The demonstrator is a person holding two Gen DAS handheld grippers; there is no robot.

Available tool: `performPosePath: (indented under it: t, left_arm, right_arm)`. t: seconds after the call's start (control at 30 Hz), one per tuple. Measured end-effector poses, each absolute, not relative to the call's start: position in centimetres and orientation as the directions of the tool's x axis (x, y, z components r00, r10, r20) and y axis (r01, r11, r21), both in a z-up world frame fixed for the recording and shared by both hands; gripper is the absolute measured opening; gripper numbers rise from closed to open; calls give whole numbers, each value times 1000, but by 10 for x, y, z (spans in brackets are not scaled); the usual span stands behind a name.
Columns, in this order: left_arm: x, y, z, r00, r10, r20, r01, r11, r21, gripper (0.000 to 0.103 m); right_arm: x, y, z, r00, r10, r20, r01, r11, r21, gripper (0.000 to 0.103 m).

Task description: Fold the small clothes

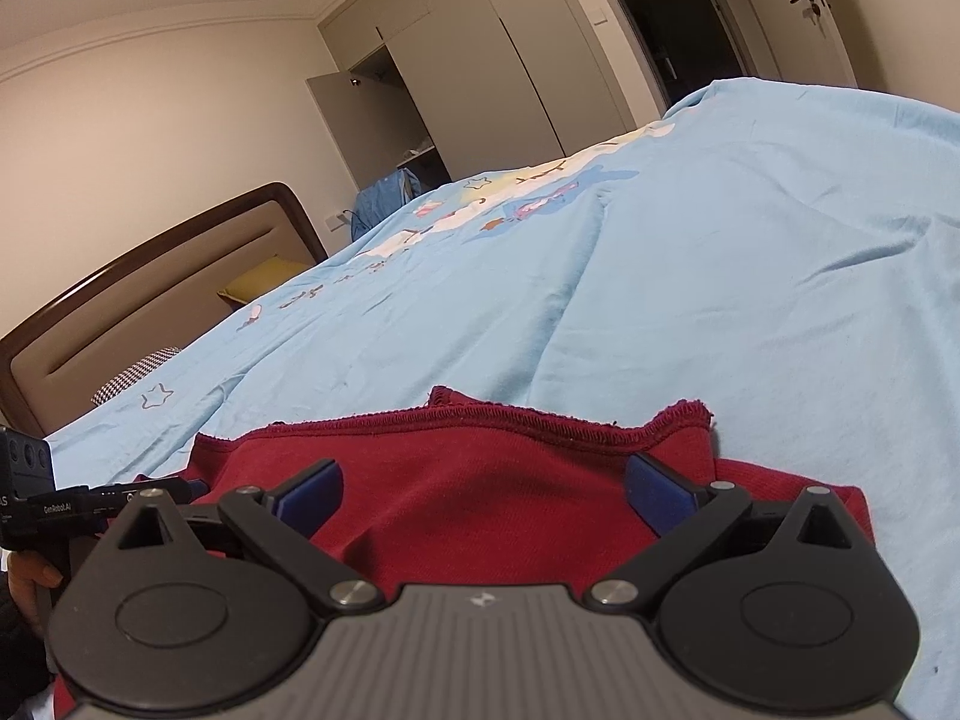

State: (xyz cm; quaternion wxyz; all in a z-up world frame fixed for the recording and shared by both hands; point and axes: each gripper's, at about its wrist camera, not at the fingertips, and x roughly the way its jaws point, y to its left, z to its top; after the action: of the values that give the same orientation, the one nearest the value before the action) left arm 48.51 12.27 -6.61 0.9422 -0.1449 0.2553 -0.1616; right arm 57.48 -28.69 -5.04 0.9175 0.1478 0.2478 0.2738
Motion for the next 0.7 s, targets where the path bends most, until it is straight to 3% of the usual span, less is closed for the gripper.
performPosePath:
  t: [0.43,0.7]
  left_arm:
    - [485,122,-67,818,-373,-437,228,909,-348,102]
    - [481,112,-66,828,-314,-465,205,940,-272,102]
  right_arm:
    - [574,-287,-51,729,584,-357,-431,796,424,102]
    - [571,-290,-51,735,589,-336,-430,788,441,102]
